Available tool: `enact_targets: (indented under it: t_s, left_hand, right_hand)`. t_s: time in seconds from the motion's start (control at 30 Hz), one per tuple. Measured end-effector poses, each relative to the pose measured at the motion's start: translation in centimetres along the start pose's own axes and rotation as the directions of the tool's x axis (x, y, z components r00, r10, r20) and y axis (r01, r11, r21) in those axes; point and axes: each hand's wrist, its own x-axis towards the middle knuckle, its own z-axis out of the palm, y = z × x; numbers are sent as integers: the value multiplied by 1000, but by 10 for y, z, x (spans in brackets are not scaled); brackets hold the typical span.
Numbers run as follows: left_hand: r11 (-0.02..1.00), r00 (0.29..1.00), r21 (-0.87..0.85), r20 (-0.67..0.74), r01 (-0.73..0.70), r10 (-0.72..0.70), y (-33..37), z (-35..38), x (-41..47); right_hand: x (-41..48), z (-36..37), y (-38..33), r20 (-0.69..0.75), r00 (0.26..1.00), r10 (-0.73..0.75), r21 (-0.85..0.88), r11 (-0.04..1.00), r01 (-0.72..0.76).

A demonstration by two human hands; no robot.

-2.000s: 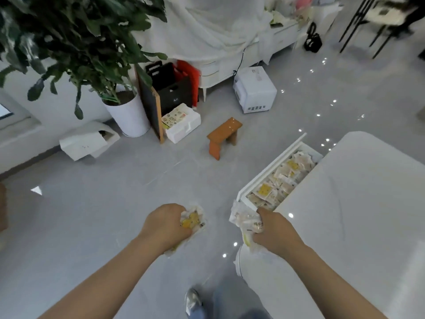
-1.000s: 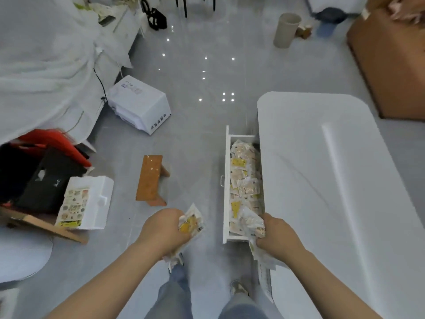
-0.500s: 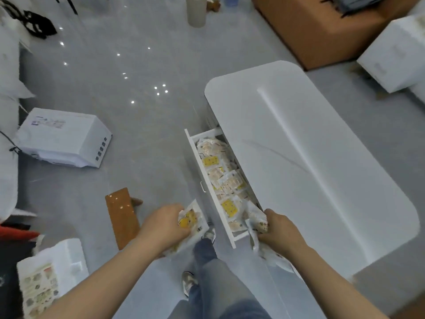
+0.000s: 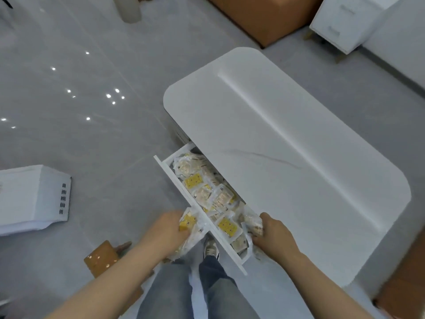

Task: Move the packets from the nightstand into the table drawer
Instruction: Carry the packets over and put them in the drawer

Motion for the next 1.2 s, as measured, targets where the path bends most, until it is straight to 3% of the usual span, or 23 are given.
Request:
enact_targets:
  t_s: [0.37,0.6,0.9,1.2]
  left_hand:
    - [977,989,172,101,-129,112,-28,-14,158]
    - [969,982,172,96,-179,164,-46,19,257]
    - [928,967,275,65,-253,244,-68,59,338]
    - [910,961,312,72,-274,266,-68,76,375]
  right_hand:
    - [87,60,-22,0,963,268,186,947,-264]
    - [163,126,-28,60,919,390,216,894,-393]
    - [241,188,-35,83,923,375,264,885,-384]
    - [269,203,-16,-14,909,416,244,883,-401]
